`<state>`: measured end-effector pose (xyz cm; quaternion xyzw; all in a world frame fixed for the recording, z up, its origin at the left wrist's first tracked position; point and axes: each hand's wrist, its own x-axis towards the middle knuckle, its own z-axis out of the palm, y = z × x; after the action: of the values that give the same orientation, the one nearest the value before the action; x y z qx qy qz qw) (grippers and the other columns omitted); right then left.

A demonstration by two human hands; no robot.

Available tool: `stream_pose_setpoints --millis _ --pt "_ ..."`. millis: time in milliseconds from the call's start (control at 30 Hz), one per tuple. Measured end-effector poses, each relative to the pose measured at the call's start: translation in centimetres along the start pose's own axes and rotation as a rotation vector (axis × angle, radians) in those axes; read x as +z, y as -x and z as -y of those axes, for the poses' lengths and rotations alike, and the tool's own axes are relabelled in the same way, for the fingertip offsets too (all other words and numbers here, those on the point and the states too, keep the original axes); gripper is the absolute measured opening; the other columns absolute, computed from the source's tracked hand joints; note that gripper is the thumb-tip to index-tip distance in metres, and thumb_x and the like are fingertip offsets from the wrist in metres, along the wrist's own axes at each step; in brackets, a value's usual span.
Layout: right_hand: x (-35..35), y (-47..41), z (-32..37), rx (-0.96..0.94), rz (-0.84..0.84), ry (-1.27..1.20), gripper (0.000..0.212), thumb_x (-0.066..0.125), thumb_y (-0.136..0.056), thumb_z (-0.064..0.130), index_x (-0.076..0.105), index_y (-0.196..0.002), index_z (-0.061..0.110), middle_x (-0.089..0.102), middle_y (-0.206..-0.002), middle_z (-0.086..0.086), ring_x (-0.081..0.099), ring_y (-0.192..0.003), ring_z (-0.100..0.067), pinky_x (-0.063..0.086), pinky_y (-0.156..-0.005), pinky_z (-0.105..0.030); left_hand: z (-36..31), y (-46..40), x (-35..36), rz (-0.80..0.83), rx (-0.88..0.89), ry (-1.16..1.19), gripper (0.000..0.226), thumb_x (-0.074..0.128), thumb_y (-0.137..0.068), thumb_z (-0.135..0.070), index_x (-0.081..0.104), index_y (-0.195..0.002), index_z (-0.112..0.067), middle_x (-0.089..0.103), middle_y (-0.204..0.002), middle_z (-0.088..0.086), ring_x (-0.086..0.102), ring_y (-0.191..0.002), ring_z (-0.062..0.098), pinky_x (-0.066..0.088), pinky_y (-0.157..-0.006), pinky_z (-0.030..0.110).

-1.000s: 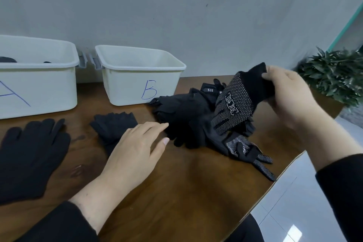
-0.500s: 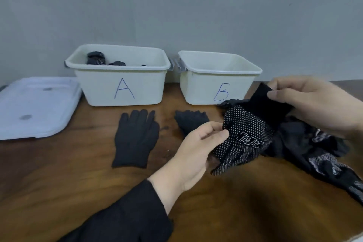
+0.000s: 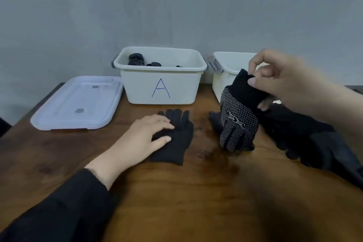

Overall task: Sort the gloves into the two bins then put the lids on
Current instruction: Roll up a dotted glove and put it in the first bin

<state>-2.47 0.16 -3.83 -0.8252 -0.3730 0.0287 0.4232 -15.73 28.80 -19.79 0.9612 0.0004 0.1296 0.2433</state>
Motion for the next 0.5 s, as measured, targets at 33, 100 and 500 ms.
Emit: stream_pose_setpoints --millis 33,100,500 --pt "0.3 -0.4 0.2 0.023 -0.013 -0.008 0.024 0.058 -0.098 0.003 0.057 -0.087 0.024 0.059 -0.066 -0.006 0.067 -0.051 -0.029 0.058 -0.056 -0.037 0.7 0.2 0.3 0.091 -0.004 -0.075 0.038 0.057 -0.096 -0.047 0.056 -0.134 -0.042 0.043 -0.146 -0.021 0.033 -0.137 0.001 0.026 -0.117 0.034" --pt "1.0 -1.3 0.6 0.075 -0.034 -0.017 0.023 0.058 -0.097 0.004 0.063 -0.084 0.022 0.067 -0.069 -0.004 0.069 -0.056 -0.028 0.060 -0.066 -0.044 0.7 0.1 1.0 0.174 -0.023 -0.193 0.049 0.047 -0.096 -0.059 0.048 -0.142 -0.043 0.034 -0.154 -0.017 0.024 -0.144 0.007 0.018 -0.119 0.039" --pt "3.5 -4.5 4.3 0.032 -0.058 0.374 0.004 0.074 -0.088 0.027 0.076 -0.091 0.029 0.066 -0.074 0.006 0.054 -0.056 -0.006 0.041 -0.056 -0.027 -0.3 0.0 1.7 -0.049 -0.039 -0.158 0.047 0.041 -0.097 -0.059 0.058 -0.133 -0.035 0.052 -0.127 -0.016 0.045 -0.120 0.007 0.031 -0.107 0.036"
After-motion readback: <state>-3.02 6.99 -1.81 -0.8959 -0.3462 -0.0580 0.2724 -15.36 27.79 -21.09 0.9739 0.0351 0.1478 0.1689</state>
